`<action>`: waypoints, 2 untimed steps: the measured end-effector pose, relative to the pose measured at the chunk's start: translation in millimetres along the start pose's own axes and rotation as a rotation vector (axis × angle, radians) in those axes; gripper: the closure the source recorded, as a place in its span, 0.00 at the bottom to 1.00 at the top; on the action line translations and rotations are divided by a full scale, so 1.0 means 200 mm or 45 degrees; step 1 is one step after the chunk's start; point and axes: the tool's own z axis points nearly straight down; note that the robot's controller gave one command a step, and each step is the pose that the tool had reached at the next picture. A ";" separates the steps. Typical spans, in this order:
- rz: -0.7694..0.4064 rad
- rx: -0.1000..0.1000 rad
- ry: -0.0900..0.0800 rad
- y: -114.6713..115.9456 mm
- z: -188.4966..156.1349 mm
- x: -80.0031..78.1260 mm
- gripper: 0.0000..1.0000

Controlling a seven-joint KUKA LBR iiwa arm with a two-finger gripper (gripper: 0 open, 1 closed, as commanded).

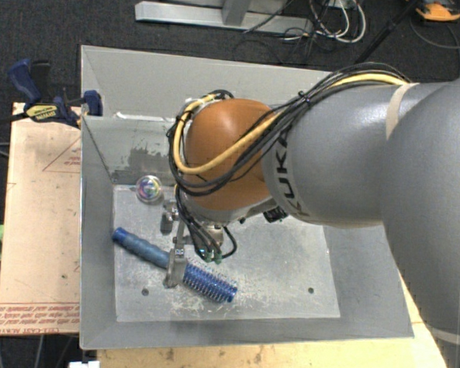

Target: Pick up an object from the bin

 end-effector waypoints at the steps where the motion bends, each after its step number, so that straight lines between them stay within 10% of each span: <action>1: 0.245 0.000 -0.003 -0.10 0.52 -0.05 0.00; 2: 0.245 -0.004 -0.009 -0.09 0.52 -0.05 0.00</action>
Offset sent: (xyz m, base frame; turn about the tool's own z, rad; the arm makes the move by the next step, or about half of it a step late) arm 0.0113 -0.0190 -0.1000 0.1940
